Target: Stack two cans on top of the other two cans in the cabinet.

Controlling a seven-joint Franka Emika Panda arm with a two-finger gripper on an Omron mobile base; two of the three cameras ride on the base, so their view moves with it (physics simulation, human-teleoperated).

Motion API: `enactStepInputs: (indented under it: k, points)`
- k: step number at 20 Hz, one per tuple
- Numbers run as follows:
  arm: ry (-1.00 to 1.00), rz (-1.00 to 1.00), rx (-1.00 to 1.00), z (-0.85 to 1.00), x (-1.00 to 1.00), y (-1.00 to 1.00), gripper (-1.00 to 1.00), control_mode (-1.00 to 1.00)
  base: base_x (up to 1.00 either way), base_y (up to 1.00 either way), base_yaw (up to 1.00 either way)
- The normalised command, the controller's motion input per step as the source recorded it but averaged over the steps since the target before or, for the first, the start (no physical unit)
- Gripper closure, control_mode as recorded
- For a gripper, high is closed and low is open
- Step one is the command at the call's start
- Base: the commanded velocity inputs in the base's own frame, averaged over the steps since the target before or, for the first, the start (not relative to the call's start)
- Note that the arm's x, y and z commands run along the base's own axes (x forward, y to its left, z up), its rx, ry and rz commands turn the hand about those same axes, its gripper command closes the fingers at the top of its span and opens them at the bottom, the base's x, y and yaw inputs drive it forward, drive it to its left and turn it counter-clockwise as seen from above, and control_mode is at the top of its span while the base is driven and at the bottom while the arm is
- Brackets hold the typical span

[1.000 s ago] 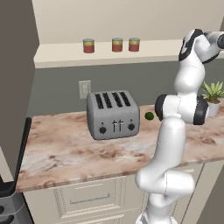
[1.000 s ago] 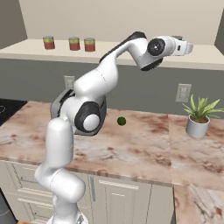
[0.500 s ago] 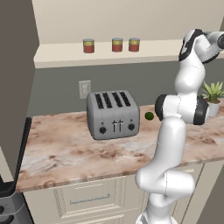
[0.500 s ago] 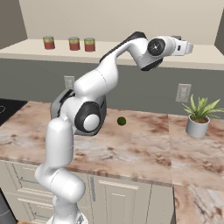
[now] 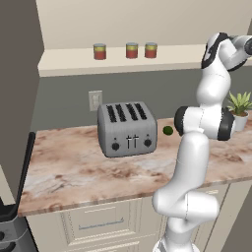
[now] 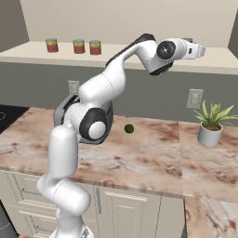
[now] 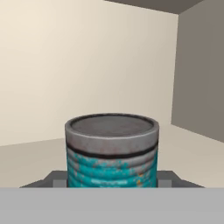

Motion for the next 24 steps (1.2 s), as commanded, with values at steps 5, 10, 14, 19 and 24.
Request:
enactStepInputs:
  k: [5,10,14,19,24]
  points:
    - [0.00,0.00,0.00,0.00,0.00,0.00,1.00,-1.00,0.00,0.00,0.00]
    - [0.00,0.00,0.00,-0.01,-0.26,0.13,1.00,-1.00,0.00,0.00,0.00]
    - [0.00,0.08,0.00,-0.01,-0.59,0.52,1.00,-1.00,0.00,0.00,0.00]
    - [0.02,0.10,0.00,0.00,-0.23,0.69,1.00,-1.00,0.00,0.00,0.00]
    - [0.02,0.15,0.00,0.19,-0.01,0.75,1.00,-1.00,0.00,0.00,0.00]
